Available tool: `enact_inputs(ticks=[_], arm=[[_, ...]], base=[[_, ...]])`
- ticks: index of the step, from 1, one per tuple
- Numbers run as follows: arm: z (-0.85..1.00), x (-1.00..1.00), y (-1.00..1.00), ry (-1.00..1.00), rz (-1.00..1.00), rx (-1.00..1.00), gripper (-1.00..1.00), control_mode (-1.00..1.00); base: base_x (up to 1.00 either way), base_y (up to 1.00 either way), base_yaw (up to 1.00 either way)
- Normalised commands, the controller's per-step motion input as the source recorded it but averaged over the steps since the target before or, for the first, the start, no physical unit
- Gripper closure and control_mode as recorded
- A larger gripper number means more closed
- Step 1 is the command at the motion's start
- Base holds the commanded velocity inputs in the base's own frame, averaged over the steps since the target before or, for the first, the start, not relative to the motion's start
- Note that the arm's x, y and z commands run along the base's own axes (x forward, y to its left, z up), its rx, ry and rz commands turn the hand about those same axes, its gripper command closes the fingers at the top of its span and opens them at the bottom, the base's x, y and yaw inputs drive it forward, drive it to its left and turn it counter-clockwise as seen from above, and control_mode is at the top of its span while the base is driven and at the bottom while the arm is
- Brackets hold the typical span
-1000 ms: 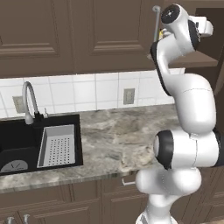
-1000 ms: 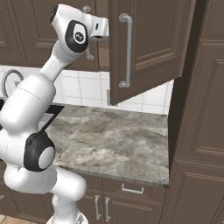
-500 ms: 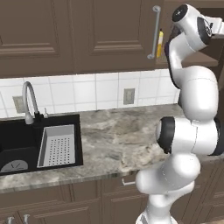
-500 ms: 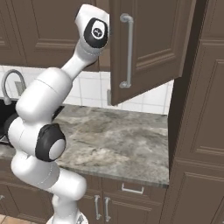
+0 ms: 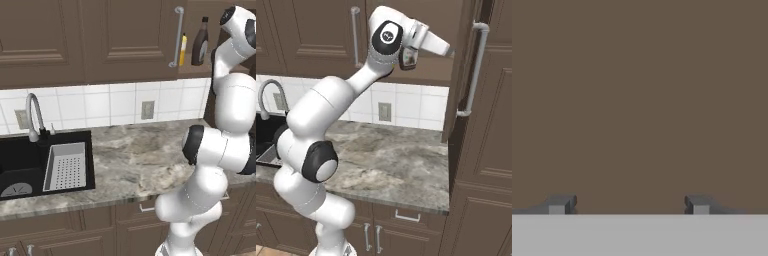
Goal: Move the mustard and syrup bottle from the cabinet to the dining counter.
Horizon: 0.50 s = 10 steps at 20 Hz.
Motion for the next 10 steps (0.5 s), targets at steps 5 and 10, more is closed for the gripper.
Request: enact_inputs(ticks=[5,10], arm=[[0.00,-0.96,0.23,-0.05,-0.04,0.02,-1.00,-1.00],[0.00,-0.94,1.00,0.00,0.35,0.00,-1.00,-1.00]], base=[[0.00,0.00,0.00],[0.00,0.00,0.00]])
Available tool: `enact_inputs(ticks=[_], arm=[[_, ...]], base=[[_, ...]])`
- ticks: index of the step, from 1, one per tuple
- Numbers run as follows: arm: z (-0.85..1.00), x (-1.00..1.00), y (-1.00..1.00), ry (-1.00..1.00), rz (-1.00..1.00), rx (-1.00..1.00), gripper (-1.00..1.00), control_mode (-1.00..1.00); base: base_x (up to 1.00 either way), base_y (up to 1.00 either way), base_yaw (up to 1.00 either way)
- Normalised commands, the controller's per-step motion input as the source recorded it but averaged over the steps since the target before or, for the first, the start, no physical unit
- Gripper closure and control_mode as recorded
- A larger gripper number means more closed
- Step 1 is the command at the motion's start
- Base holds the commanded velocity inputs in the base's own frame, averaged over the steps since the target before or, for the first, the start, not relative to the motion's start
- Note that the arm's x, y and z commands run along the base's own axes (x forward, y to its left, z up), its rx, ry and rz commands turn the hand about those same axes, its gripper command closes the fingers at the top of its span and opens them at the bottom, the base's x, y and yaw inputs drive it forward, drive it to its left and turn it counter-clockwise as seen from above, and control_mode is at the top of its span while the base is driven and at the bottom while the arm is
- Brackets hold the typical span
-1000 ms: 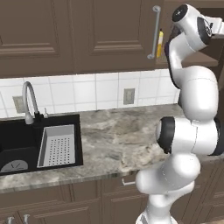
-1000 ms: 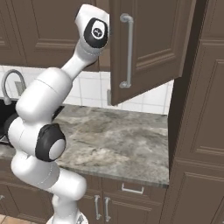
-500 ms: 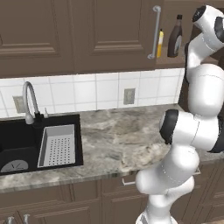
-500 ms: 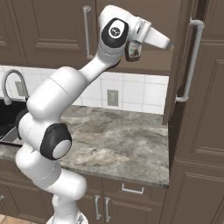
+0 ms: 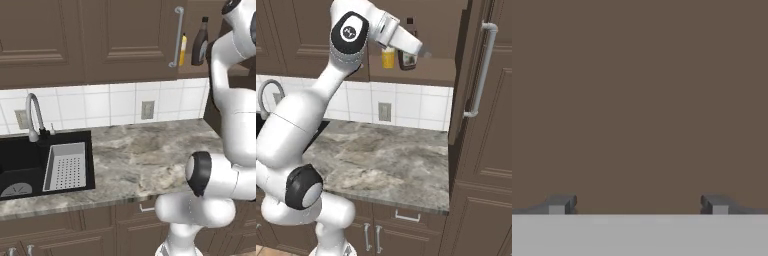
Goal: Move the mustard and syrup bottle from the cabinet to the dining counter.
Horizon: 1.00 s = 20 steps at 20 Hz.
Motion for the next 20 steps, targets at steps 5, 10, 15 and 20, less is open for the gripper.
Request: enact_inputs(ticks=[5,10,15,20], arm=[[0.00,-0.82,1.00,0.00,0.41,0.04,-1.00,-1.00],[0.00,-0.69,0.99,0.00,0.41,0.13,-1.00,-1.00],[-0.01,-0.30,0.89,0.00,0.36,0.24,-1.00,-1.00],[-0.05,-0.01,0.77,0.00,0.31,0.23,-1.00,-1.00]], base=[[0.00,0.00,0.00],[0.00,0.00,0.00],[0.00,0.00,0.00],[0.00,0.00,0.00]])
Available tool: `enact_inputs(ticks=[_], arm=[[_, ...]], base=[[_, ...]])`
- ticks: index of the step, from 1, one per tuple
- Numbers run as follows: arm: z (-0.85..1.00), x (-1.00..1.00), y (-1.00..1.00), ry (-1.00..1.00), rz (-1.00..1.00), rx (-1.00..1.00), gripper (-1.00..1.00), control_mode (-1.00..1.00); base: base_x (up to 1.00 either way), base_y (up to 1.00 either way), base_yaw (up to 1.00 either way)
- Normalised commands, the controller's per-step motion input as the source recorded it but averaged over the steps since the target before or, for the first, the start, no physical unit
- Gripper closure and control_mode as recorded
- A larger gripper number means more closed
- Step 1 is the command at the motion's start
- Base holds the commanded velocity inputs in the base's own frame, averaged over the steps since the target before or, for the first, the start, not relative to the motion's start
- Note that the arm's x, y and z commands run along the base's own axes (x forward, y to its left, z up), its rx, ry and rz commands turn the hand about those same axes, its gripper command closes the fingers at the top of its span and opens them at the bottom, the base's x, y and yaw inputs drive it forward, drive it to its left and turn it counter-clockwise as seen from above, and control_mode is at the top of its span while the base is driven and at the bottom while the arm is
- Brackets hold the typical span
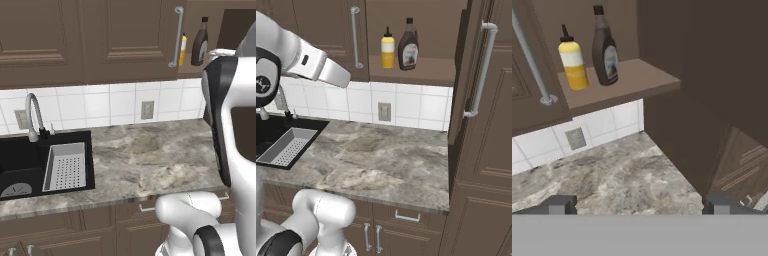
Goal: Move the mustard and syrup bottle from the cabinet to the dining counter.
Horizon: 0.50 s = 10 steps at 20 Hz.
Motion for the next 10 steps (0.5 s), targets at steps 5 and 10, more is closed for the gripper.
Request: enact_inputs(ticks=[5,10], arm=[[0.00,0.21,0.66,-0.01,0.28,0.14,-1.00,-1.00],[0.00,0.50,0.26,-0.13,0.25,0.10,-1.00,-1.00]], base=[[0.00,0.00,0.00],[0.00,0.00,0.00]])
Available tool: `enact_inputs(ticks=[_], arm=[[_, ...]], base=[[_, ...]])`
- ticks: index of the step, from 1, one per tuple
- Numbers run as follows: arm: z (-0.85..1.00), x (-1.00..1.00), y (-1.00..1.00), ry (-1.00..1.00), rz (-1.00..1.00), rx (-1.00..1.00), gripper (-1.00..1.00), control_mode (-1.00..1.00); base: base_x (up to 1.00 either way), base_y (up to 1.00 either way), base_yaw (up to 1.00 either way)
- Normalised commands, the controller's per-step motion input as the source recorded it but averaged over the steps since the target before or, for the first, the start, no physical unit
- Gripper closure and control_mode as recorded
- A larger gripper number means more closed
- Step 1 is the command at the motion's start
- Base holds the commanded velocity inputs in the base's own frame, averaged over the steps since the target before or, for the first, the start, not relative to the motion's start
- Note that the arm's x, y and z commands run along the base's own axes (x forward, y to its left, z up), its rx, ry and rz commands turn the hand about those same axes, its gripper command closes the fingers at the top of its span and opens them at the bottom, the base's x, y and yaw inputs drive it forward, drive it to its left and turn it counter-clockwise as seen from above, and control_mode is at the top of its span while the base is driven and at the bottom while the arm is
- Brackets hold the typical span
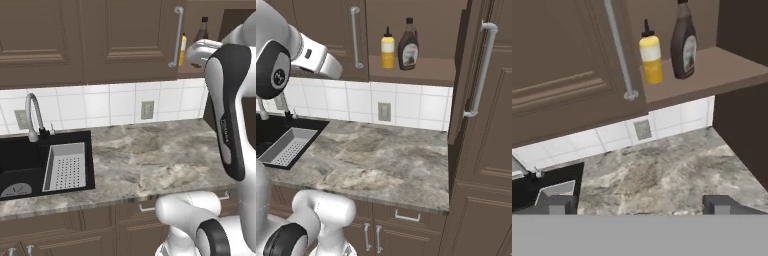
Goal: Move the mustard and syrup bottle from the cabinet to the dining counter.
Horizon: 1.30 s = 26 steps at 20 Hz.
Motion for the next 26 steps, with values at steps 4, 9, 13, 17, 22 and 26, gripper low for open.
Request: enact_inputs(ticks=[4,9,13,17,22,26], arm=[[-0.02,0.60,0.04,-0.26,0.22,0.00,-1.00,-1.00],[-0.16,0.40,0.02,-0.42,0.16,-0.03,-1.00,-1.00],[-0.16,0.07,0.02,-0.39,0.11,-0.03,-1.00,-1.00],[-0.03,0.00,0.05,-0.28,0.02,-0.01,-1.00,-1.00],[0.01,0.08,0.08,-0.21,0.00,-0.02,-1.00,-1.00],[0.05,0.23,0.13,-0.18,0.00,-0.03,-1.00,-1.00]], base=[[0.00,0.00,0.00],[0.00,0.00,0.00],[0.00,0.00,0.00],[0.00,0.00,0.00],[0.00,0.00,0.00],[0.00,0.00,0.00]])
